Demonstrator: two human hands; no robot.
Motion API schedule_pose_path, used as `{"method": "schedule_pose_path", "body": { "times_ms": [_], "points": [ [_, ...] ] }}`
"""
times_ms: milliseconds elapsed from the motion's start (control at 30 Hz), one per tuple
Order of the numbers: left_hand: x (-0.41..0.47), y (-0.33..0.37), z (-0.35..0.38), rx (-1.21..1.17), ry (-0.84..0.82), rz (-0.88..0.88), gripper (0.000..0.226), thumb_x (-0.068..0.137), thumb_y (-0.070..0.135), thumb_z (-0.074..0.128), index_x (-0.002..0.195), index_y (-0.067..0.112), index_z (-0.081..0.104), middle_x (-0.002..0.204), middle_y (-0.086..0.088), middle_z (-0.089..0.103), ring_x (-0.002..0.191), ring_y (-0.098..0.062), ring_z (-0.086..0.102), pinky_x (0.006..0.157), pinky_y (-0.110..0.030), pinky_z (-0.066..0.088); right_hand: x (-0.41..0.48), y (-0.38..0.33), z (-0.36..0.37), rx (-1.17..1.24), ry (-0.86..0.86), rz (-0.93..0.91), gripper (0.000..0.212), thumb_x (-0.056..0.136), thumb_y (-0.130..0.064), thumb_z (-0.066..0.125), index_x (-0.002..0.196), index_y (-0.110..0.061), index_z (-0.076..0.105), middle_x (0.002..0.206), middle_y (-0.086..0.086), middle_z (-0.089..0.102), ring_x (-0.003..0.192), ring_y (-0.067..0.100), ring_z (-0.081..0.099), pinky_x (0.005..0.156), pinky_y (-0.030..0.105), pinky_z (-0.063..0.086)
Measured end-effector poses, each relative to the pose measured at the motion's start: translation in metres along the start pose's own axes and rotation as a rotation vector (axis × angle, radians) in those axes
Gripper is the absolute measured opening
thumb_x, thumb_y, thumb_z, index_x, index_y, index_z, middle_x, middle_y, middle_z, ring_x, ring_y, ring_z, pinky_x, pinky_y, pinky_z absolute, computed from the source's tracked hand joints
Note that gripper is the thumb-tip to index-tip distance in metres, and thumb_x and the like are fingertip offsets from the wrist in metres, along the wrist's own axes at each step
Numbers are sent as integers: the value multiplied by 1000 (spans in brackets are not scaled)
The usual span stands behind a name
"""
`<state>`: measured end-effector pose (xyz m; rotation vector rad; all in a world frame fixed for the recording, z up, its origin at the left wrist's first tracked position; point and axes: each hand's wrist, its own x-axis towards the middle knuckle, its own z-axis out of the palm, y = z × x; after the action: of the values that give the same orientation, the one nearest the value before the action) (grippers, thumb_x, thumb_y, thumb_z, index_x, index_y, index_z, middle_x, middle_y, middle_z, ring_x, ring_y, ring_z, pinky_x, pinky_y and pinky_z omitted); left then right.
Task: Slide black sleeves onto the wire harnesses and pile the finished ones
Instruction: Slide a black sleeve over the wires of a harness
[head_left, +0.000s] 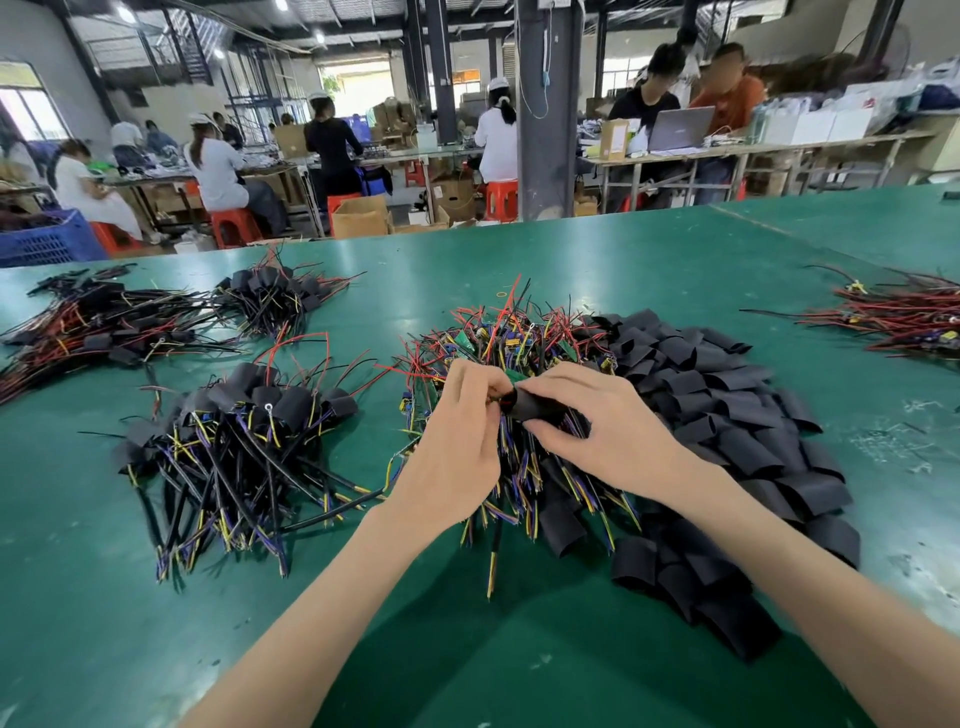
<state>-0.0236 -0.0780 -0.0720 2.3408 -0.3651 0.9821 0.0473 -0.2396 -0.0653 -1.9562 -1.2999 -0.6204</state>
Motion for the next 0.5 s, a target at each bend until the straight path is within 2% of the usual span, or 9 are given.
{"method": "schedule_pose_path", "body": {
  "times_ms": [100,167,233,267,367,433,500],
  "points": [
    [0,3,-1,-76,-52,-33,30,86,-6,39,110,10,42,99,2,41,94,8,42,88,-6,30,1,-3,3,-137,78,-54,17,80,-9,69,96,-6,71,89,4,68,79,22,64,75,37,51],
    [2,1,-7,-36,-106,-26,31,85,0,45,113,12,42,103,2,44,95,-1,45,87,-16,34,2,-5,2,-179,157,-68,11,80,-8,67,90,-6,72,82,5,69,74,23,64,74,34,47],
    [5,-5,-16,168,-142,6,36,81,18,58,115,15,47,110,2,50,101,-16,48,89,-29,34,5,-4,-3,-198,218,-77,8,80,-9,68,87,-7,73,78,3,69,72,19,60,76,31,42],
    [7,-9,-22,277,-178,-3,42,79,29,63,117,17,49,114,3,50,106,-19,45,90,-30,30,6,-3,-5,-211,239,-77,8,81,-10,68,86,-8,73,76,2,69,72,17,58,76,30,40],
    [13,-19,-38,455,-318,-99,54,74,48,70,120,28,51,121,8,44,115,-14,32,92,-28,18,6,0,-9,-220,255,-41,6,82,-10,69,87,-8,73,75,0,69,71,22,59,75,33,40],
    [14,-24,-46,447,-382,-164,53,72,54,71,116,32,53,120,12,45,115,-11,32,93,-27,18,6,0,-9,-219,253,-16,7,82,-8,69,88,-6,72,76,3,69,71,23,60,74,33,41],
    [18,-24,-56,262,-373,-265,47,70,58,67,109,33,58,114,14,53,110,-7,40,94,-27,23,6,1,-9,-234,270,3,8,81,-6,68,88,-4,71,77,4,68,71,24,60,74,32,42]
  ]
}}
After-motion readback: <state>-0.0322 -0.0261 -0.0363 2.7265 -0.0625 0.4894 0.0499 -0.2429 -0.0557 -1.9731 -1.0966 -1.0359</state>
